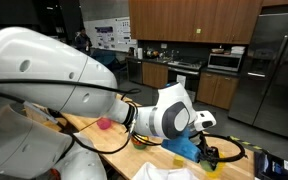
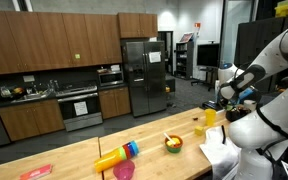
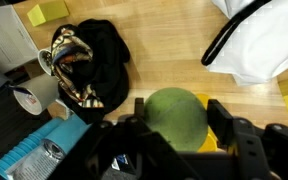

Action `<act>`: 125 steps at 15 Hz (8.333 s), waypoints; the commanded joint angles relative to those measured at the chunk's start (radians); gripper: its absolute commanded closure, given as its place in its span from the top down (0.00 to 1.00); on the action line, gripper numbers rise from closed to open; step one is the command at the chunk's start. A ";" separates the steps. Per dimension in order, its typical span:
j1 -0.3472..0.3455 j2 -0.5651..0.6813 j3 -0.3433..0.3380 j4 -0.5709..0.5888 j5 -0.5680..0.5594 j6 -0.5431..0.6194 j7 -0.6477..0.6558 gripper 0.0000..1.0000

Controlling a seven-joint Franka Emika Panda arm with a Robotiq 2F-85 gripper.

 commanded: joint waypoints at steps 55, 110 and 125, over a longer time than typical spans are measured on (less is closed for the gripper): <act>0.120 0.436 -0.064 0.623 0.666 -0.349 -0.750 0.38; 0.072 0.693 0.069 0.619 0.749 -0.171 -0.952 1.00; 0.108 0.456 0.074 0.457 0.675 -0.323 -1.140 1.00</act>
